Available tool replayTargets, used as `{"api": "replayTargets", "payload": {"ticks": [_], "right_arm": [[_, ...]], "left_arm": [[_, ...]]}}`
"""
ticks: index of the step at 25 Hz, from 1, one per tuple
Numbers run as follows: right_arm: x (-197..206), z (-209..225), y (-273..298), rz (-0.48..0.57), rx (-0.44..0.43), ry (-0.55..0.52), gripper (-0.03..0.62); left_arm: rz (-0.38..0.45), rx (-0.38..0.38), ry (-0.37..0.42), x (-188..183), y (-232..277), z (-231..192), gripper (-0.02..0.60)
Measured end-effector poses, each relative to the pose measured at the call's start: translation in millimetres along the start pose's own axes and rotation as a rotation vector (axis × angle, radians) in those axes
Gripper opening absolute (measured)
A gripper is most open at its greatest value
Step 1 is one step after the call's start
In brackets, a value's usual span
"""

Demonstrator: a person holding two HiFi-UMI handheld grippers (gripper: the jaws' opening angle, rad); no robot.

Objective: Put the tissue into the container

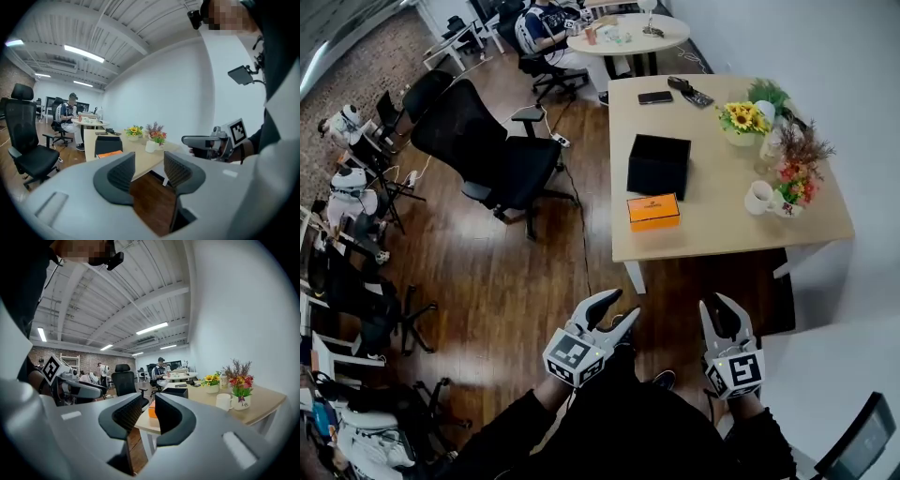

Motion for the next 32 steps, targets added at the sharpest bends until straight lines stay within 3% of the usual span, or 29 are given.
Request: {"api": "replayTargets", "payload": {"ticks": [5,14,18,20,24,26,28,32], "right_arm": [[32.9,33.9,50.1,-0.09,0.04,0.038,0.088],[76.0,76.8,161.6,-0.306,0.052,0.032,0.206],[98.2,94.8,196.5,-0.409,0.053,-0.004,0.218],[111.3,105.4,212.6,-0.46,0.059,0.044,0.218],[129.8,127.0,242.2,-0.545,0.05,0.195,0.218],[138.2,137.7,255.1,-0.598,0.024,0.248,0.218],[145.9,145.5,266.6,-0.649,-0.025,0.268,0.221],[158.8,157.8,276.9,-0.727,-0.137,0.19,0.242]], "left_arm": [[-0.071,0.021,-0.013,28.9,35.6,-51.7,0.213],[-0.183,-0.001,-0.077,56.5,116.3,-171.0,0.239],[-0.274,-0.008,-0.097,76.4,139.8,-204.3,0.265],[-0.314,-0.018,-0.179,84.9,150.3,-217.7,0.265],[-0.389,-0.064,-0.419,94.1,173.5,-236.0,0.265],[-0.409,-0.083,-0.475,95.9,185.6,-241.2,0.264],[-0.427,-0.085,-0.44,96.7,193.9,-243.3,0.264],[-0.483,-0.063,-0.261,107.5,195.5,-236.1,0.264]]}}
Point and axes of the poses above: the fingertips, and each gripper's own axes: y forward along the fingers, z to its right, x out of its underside, the point moved 8 cm from there along -y, backward along the fingers, and after that the axes turned 14 degrees about z, right-handed, at the moved point
